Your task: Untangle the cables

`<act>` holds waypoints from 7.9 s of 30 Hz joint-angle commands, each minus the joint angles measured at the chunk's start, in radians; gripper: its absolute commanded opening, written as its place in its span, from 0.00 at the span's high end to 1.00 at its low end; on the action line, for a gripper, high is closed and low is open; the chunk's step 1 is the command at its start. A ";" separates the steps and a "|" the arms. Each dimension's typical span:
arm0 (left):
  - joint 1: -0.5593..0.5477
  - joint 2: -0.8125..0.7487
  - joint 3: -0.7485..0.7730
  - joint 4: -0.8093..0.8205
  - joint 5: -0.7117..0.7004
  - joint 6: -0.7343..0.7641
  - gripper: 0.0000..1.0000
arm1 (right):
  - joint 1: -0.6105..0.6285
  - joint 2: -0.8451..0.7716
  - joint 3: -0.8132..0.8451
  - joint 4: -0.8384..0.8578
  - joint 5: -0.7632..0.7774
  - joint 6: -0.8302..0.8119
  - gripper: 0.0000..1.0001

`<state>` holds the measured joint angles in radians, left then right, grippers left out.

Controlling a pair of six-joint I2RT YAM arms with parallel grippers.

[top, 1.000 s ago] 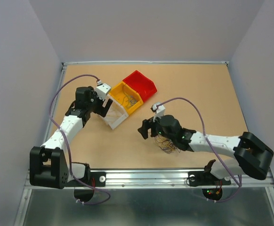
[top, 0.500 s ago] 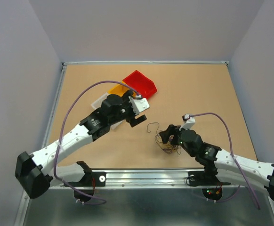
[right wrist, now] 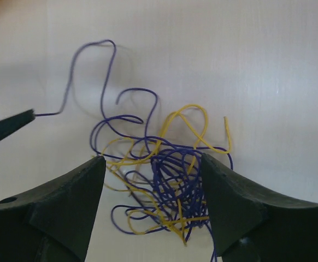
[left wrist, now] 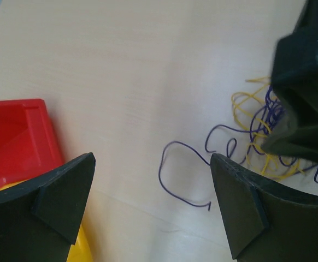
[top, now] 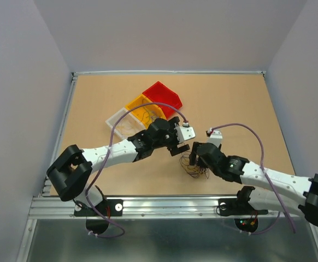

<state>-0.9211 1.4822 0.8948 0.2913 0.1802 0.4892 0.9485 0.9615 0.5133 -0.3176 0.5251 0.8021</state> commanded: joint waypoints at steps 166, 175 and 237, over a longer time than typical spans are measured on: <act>0.309 -0.094 1.110 -0.555 0.018 -0.282 1.00 | -0.002 -0.276 -0.064 0.621 -0.267 -0.486 0.99; 0.307 -0.232 0.759 -0.402 0.349 -0.262 1.00 | -0.004 -0.285 -0.065 0.620 -0.283 -0.520 0.27; 0.304 -0.091 0.196 -0.072 0.929 -0.196 0.94 | -0.002 -0.286 -0.137 0.750 -0.287 -0.526 1.00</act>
<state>-0.6136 1.4075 1.0950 0.0425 0.9577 0.2710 0.9485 0.7189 0.4164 0.4473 0.1081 0.2619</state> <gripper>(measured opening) 0.059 0.020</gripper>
